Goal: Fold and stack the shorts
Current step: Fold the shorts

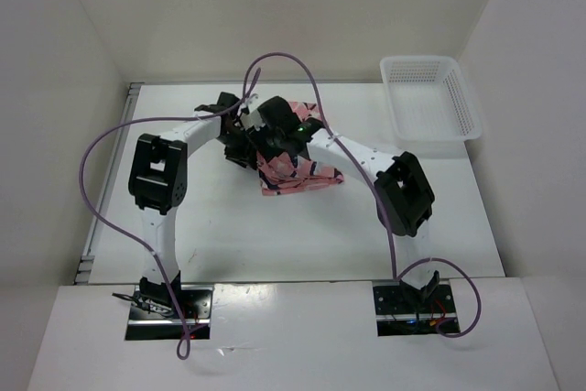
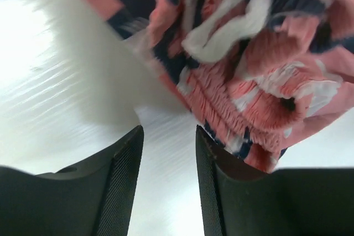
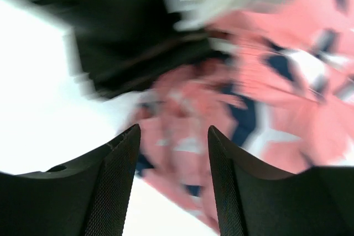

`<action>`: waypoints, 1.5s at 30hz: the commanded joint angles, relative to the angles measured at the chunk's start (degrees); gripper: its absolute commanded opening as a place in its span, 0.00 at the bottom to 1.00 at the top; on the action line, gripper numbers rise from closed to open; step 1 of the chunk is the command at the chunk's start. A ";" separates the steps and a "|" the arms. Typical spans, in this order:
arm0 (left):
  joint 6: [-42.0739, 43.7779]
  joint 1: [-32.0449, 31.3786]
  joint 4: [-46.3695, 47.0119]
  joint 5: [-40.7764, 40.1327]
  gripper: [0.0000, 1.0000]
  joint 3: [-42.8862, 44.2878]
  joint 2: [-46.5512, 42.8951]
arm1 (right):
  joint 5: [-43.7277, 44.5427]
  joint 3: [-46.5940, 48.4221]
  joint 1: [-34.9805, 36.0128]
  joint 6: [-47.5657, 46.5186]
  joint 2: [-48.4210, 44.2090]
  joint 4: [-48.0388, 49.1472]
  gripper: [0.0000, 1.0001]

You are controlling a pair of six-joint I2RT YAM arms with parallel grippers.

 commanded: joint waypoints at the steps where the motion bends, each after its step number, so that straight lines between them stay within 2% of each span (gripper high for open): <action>1: 1.80 0.28 -0.63 -2.38 0.51 0.10 -5.25 | -9.43 2.77 5.33 -4.06 -3.37 -2.29 0.58; 4: 1.80 0.81 -1.68 -3.70 0.52 0.71 -7.79 | -9.26 3.30 5.87 -4.68 -4.96 -2.29 0.58; 6: 1.80 0.82 -3.08 -4.23 0.54 1.68 -8.94 | -6.03 2.43 5.87 -5.72 -7.14 -1.24 0.54; 9: 1.80 1.95 -4.58 -1.87 0.57 5.01 -11.40 | 1.71 -4.50 5.26 -7.93 -10.13 1.48 0.40; 10: 1.80 1.96 -4.58 -1.16 0.59 5.98 -11.40 | 2.68 -5.74 4.56 -7.93 -10.84 1.49 0.31; 14: 1.80 1.09 -4.58 2.10 0.65 10.03 -11.15 | 2.69 -10.93 0.43 -6.53 -14.36 1.49 0.19; 19: 1.80 -2.26 -4.58 2.10 0.71 16.53 -3.77 | 4.71 -19.28 -2.12 -7.32 -17.08 5.96 0.17; 22: 1.80 -3.84 -3.01 -1.50 0.84 19.96 0.80 | 4.71 -22.63 -5.02 -7.32 -17.09 8.06 0.17; 25: 1.80 -5.06 -0.46 -2.82 0.89 21.72 3.97 | 4.71 -25.17 -8.62 -8.71 -15.69 9.13 0.19; 29: 1.80 -6.48 1.22 -6.86 0.89 22.33 7.05 | 3.40 -29.30 -9.95 -12.05 -12.70 10.54 0.21; 31: 1.80 -7.18 1.22 -10.54 0.85 22.87 8.46 | 0.86 -29.92 -9.95 -12.77 -12.17 10.54 0.23; 33: 1.80 -7.18 2.01 -13.53 0.71 22.26 9.34 | -1.25 -30.71 -9.95 -12.77 -11.64 9.23 0.24; 34: 1.80 -6.49 2.79 -15.64 0.56 21.56 9.86 | -1.26 -30.72 -9.95 -12.77 -11.64 9.22 0.25; 37: 1.80 -5.25 3.33 -17.32 0.43 21.02 9.26 | -1.79 -32.56 -9.95 -13.38 -11.02 9.22 0.25; 39: 1.80 -5.25 4.64 -19.60 0.37 18.93 8.46 | -2.32 -33.79 -9.95 -13.38 -10.32 9.22 0.25; 42: 1.80 -5.25 5.79 -21.20 0.37 16.55 7.05 | -2.93 -33.79 -9.95 -12.59 -9.79 8.70 0.25; 43: 1.80 -5.25 5.79 -21.20 0.41 16.02 7.05 | -3.46 -33.79 -9.43 -12.07 -9.79 8.70 0.25; 44: 1.80 -5.25 5.79 -20.24 0.53 15.40 7.05 | -3.46 -33.79 -9.42 -12.06 -9.27 8.70 0.25; 45: 1.80 -5.25 5.79 -19.53 0.56 15.40 7.05 | -3.46 -33.19 -9.42 -12.06 -9.27 8.70 0.25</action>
